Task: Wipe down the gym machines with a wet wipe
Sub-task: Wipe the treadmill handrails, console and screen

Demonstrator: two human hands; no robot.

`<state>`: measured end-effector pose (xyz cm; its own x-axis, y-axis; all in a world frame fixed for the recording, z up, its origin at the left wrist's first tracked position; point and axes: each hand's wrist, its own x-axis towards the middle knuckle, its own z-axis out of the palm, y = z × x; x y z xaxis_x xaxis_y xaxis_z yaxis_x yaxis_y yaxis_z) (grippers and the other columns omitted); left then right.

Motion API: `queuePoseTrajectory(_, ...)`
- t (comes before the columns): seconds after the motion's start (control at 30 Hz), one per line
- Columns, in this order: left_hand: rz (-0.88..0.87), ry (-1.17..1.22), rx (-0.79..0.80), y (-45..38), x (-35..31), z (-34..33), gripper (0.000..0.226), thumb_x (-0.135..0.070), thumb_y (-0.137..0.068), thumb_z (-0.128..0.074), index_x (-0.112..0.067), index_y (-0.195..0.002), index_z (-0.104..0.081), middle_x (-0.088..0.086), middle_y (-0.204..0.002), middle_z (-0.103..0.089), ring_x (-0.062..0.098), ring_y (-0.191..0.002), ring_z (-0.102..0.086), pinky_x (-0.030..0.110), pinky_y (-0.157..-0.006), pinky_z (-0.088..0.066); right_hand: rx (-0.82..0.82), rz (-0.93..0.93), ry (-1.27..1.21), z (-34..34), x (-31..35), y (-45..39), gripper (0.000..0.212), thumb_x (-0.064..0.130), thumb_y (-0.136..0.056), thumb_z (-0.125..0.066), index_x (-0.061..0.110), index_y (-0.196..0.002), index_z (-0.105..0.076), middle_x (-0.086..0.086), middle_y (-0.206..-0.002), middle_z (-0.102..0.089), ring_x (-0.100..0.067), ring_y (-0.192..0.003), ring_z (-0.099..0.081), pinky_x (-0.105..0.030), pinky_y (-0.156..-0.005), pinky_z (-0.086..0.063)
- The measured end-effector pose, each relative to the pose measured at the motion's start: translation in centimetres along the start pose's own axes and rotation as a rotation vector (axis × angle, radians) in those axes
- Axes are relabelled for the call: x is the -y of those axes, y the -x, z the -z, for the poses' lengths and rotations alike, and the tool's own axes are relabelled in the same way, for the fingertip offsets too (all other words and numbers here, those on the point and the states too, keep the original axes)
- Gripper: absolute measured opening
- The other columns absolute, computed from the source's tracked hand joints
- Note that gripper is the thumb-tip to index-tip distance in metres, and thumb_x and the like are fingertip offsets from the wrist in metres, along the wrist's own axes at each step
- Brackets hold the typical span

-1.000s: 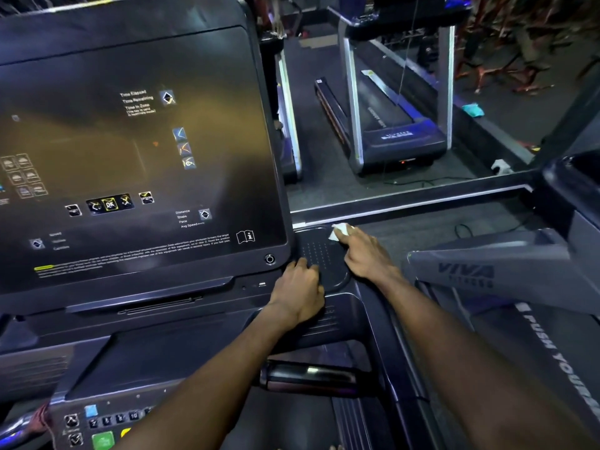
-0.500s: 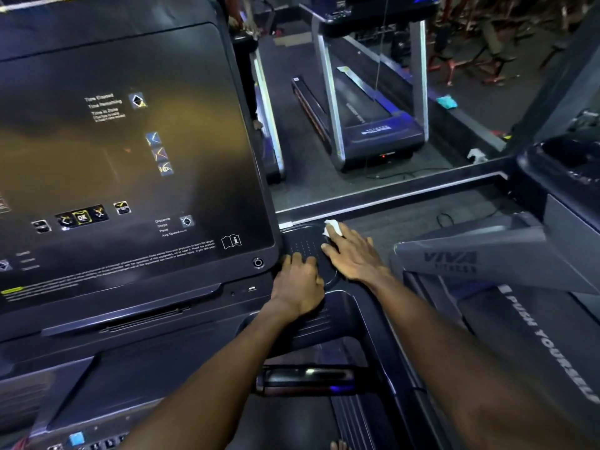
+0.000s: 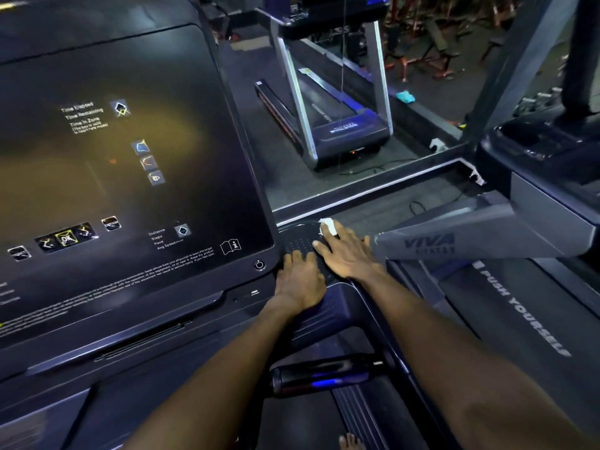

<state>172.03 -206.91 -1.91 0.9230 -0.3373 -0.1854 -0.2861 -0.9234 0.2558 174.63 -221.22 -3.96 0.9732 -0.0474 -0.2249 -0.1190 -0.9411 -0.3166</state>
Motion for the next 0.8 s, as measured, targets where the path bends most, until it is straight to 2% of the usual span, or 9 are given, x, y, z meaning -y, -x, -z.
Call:
queuePoseTrajectory(0.13,-0.022,0.016,0.016,0.1,0.1,0.1,0.033,-0.026,-0.097,-0.042,-0.009,-0.125,-0.048,0.018,-0.131,-0.045,0.034,-0.122,-0.039,0.05,-0.099,-0.043,-0.041,-0.037,0.022,-1.6,-1.3,4.0,0.064,0.062,-0.101,-0.022,0.037,-0.158,-0.006,0.002,-0.167,0.006,-0.029,-0.151,-0.016,-0.065,-0.115,-0.012)
queuePoseTrajectory(0.27,-0.05,0.012,0.033,0.3,0.2,0.2,0.035,-0.026,-0.097,-0.043,-0.009,-0.127,-0.048,0.018,-0.131,-0.045,0.034,-0.123,-0.039,0.05,-0.099,-0.042,-0.059,-0.08,0.043,-2.4,-1.3,6.1,0.062,0.06,-0.102,-0.021,0.036,-0.157,-0.006,0.0,-0.167,0.005,-0.03,-0.15,-0.018,-0.066,-0.114,-0.015)
queuePoseTrajectory(0.53,-0.094,-0.005,0.061,0.7,0.6,0.3,0.038,-0.024,-0.097,-0.043,-0.007,-0.13,-0.046,0.019,-0.13,-0.045,0.037,-0.123,-0.04,0.051,-0.1,-0.04,-0.016,-0.13,0.004,-0.3,0.7,3.2,0.063,0.062,-0.101,-0.019,0.036,-0.157,-0.012,0.0,-0.167,-0.001,-0.031,-0.149,-0.019,-0.065,-0.116,-0.012)
queuePoseTrajectory(0.67,-0.087,0.007,0.065,0.6,0.7,0.3,0.037,-0.025,-0.096,-0.043,-0.008,-0.129,-0.048,0.02,-0.132,-0.045,0.037,-0.124,-0.041,0.052,-0.1,-0.039,-0.052,-0.109,0.015,-1.7,0.0,7.4,0.059,0.06,-0.102,-0.02,0.037,-0.156,-0.012,0.003,-0.167,0.001,-0.028,-0.151,-0.012,-0.067,-0.115,-0.015)
queuePoseTrajectory(0.8,-0.087,0.02,0.073,0.5,0.7,0.3,0.035,-0.025,-0.097,-0.043,-0.009,-0.127,-0.049,0.019,-0.131,-0.045,0.036,-0.124,-0.041,0.052,-0.101,-0.039,-0.112,-0.07,0.026,-3.3,-1.8,11.5,0.067,0.069,-0.093,-0.009,0.044,-0.155,0.0,0.006,-0.167,0.001,-0.022,-0.153,-0.008,-0.065,-0.112,-0.022)
